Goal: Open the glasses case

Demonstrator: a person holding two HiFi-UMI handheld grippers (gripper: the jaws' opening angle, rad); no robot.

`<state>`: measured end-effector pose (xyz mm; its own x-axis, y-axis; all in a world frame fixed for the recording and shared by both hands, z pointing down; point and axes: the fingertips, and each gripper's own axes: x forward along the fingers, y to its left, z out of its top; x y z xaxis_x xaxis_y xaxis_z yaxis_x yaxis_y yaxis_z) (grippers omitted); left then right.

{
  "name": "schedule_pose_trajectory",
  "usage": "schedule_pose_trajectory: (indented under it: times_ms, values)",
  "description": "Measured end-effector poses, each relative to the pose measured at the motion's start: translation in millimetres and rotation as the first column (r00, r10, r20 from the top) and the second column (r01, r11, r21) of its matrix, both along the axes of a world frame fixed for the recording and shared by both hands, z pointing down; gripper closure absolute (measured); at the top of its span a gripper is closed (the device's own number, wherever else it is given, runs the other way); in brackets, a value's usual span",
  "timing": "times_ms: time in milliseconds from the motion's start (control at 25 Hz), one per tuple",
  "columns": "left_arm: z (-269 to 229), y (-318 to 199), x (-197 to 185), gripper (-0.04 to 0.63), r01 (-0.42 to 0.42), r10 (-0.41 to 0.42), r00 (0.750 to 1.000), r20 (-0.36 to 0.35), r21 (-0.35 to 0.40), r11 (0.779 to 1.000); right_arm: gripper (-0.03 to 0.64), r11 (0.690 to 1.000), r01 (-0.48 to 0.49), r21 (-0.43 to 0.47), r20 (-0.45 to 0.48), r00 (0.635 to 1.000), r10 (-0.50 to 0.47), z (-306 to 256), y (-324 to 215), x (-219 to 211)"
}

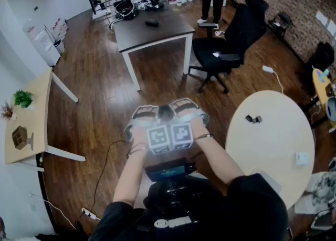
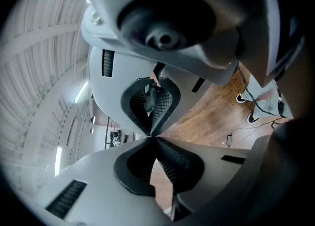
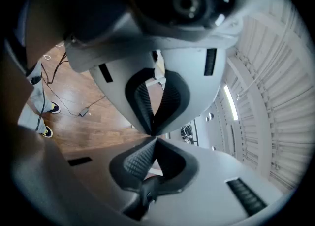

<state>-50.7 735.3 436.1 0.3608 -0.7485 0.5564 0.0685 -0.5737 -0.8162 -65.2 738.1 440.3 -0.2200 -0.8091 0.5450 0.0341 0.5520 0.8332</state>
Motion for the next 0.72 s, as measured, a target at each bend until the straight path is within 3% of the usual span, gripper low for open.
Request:
schedule_pose_trajectory:
  times_ms: [280, 720]
  values:
    - [10.2, -8.2, -18.5, 0.594, 0.004, -0.004, 1.0, 0.006, -0.019, 1.0, 0.603, 1.0, 0.005, -0.007, -0.01, 1.0, -0.005, 9.2, -9.6, -16.8]
    - [12.1, -69.5, -3.5, 0.594, 0.018, -0.017, 1.0, 0.016, -0.014, 1.0, 0.603, 1.0, 0.02, 0.015, -0.01, 1.0, -0.02, 9.8, -73.0, -1.1]
